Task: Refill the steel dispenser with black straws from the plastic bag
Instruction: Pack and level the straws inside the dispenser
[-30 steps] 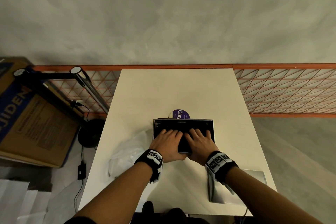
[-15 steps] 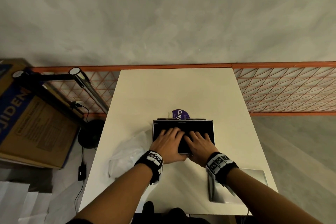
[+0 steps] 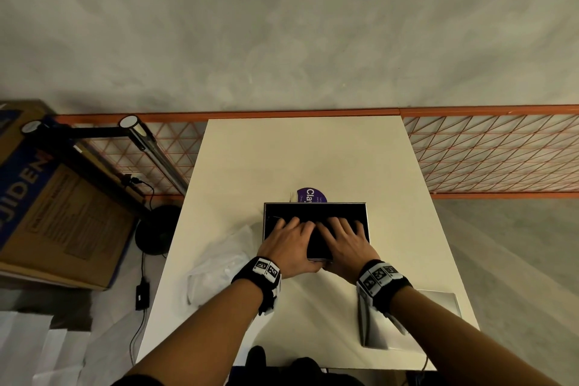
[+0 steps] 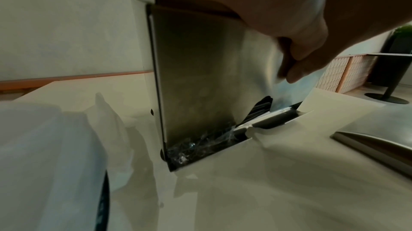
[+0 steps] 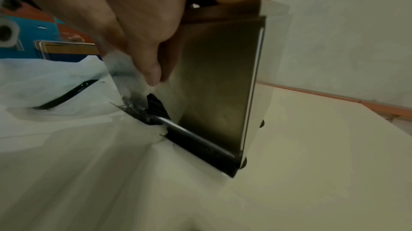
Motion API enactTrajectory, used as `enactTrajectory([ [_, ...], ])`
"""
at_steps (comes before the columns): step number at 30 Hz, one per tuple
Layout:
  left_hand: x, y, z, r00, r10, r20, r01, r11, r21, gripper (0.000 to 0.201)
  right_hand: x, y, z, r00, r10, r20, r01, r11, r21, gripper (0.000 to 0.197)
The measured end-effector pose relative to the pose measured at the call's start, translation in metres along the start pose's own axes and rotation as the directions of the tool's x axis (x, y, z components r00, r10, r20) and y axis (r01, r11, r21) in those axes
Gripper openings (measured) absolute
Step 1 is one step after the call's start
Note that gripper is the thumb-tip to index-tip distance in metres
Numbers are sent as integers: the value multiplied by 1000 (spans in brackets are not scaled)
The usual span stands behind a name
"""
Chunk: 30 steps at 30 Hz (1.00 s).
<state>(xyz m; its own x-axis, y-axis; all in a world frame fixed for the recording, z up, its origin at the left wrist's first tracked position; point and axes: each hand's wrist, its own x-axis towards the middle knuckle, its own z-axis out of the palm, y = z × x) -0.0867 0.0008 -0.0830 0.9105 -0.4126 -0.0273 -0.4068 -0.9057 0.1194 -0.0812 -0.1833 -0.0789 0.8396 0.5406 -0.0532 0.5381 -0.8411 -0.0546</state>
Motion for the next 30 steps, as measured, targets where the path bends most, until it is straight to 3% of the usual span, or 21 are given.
enactTrajectory([
  [3, 3, -1, 0, 999, -39, 11, 39, 999, -15, 80, -2, 4, -1, 1000, -15, -26, 15, 1000, 22, 88],
  [9, 9, -2, -4, 999, -35, 35, 36, 999, -40, 84, -4, 7, 3, 988, -148, -35, 149, 989, 19, 52],
  [15, 6, -6, -2, 1000, 30, -9, -30, 999, -38, 68, 1, 4, 6, 995, -78, 57, 80, 996, -25, 41],
  [17, 4, -7, -6, 999, 20, 39, -16, 996, -92, 60, 3, 2, 5, 992, -65, 109, 67, 998, -20, 37],
  [24, 9, -17, -14, 966, -51, 255, 113, 966, -234, 51, 20, 6, -8, 954, -160, 254, 140, 985, 97, 47],
  [30, 10, -19, -7, 967, -20, 254, 80, 970, -230, 56, 23, 8, -5, 950, -158, 269, 130, 984, 120, 56],
])
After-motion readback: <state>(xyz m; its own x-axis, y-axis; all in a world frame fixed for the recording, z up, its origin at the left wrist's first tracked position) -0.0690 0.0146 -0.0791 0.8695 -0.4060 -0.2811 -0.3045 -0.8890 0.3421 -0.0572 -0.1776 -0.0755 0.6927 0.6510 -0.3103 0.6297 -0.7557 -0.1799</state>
